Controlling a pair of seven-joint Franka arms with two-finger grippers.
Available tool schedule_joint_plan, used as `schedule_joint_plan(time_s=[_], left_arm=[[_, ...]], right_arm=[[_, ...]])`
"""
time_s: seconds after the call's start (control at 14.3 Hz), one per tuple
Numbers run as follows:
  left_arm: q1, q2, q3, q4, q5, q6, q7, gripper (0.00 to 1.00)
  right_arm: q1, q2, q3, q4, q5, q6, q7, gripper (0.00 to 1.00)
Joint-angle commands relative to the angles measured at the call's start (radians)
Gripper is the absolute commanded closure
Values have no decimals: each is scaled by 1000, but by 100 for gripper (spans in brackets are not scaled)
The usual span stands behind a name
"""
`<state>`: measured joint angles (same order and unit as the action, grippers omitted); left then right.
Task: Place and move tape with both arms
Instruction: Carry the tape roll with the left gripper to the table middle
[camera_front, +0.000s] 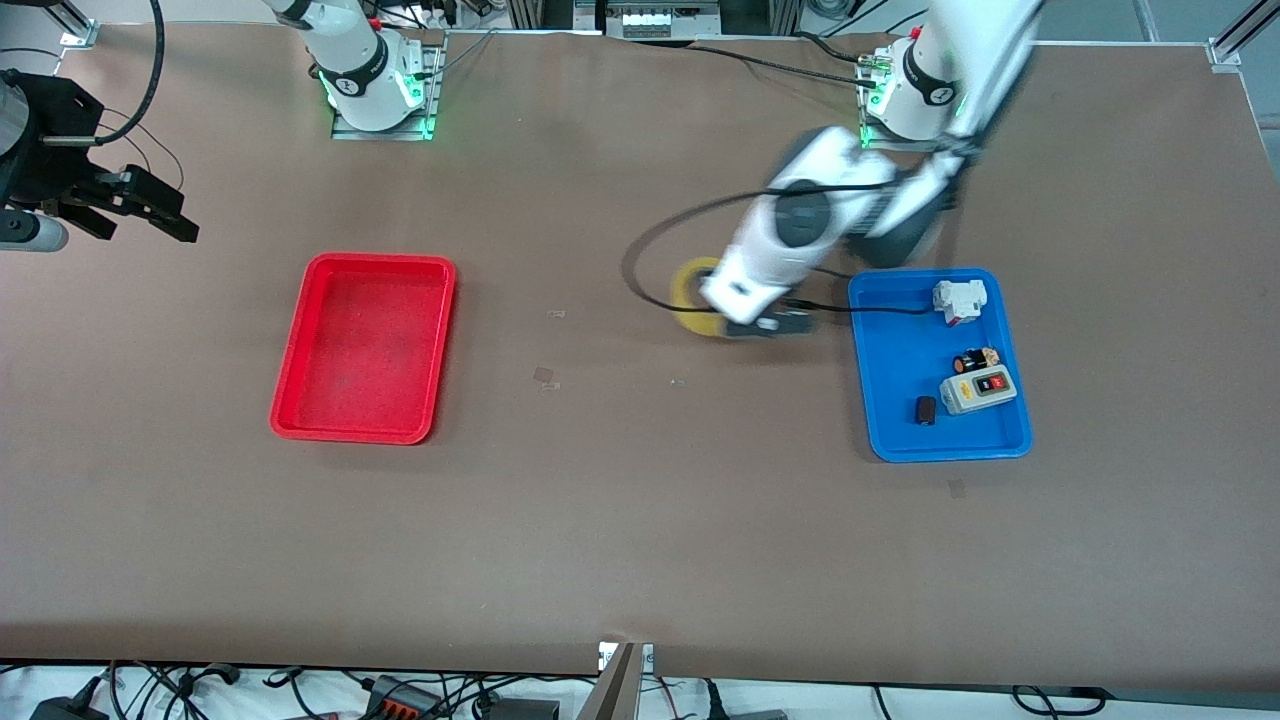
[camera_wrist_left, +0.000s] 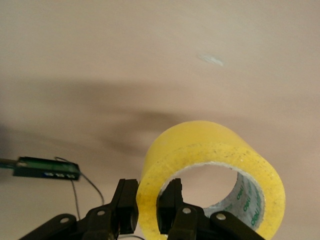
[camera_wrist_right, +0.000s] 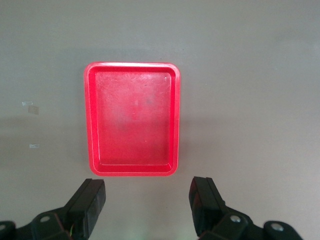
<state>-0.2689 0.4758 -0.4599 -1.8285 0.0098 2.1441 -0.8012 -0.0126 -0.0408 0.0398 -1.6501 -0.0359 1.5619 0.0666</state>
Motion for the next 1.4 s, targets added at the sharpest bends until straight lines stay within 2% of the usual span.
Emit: schedule_joint_plan(time_s=[0.0, 0.28, 0.56, 0.63, 0.77, 0.84, 0.98, 1.05, 1.19, 1.33], left_arm=[[-90, 170, 12, 208, 74, -32, -105, 90], [-159, 234, 14, 241, 96, -27, -133, 89], [-185, 306, 20, 337, 98, -24, -150, 86], [-193, 314, 35, 347, 98, -24, -153, 81], [-211, 316, 64, 354, 95, -23, -154, 53], [-213, 319, 66, 360, 95, -23, -156, 35], [-208, 316, 67, 362, 96, -24, -156, 8], [-202, 307, 67, 363, 96, -26, -156, 1], [-161, 264, 67, 362, 98, -52, -156, 0], [-100, 189, 58, 360, 98, -160, -142, 0]], right_arm=[[-4, 2, 3, 1, -4, 4, 1, 1], [-7, 16, 3, 1, -4, 7, -5, 1], [-7, 29, 3, 0, -4, 13, -4, 1], [-6, 29, 3, 0, -4, 14, -4, 1], [-4, 29, 3, -2, -6, 14, -4, 1], [-3, 29, 3, -4, -6, 14, -4, 1], [2, 29, 3, -7, -6, 14, -4, 2], [3, 29, 5, -11, -6, 18, -4, 2], [11, 29, 11, -22, -4, 26, 10, 2], [40, 29, 12, -28, -2, 30, 16, 2]])
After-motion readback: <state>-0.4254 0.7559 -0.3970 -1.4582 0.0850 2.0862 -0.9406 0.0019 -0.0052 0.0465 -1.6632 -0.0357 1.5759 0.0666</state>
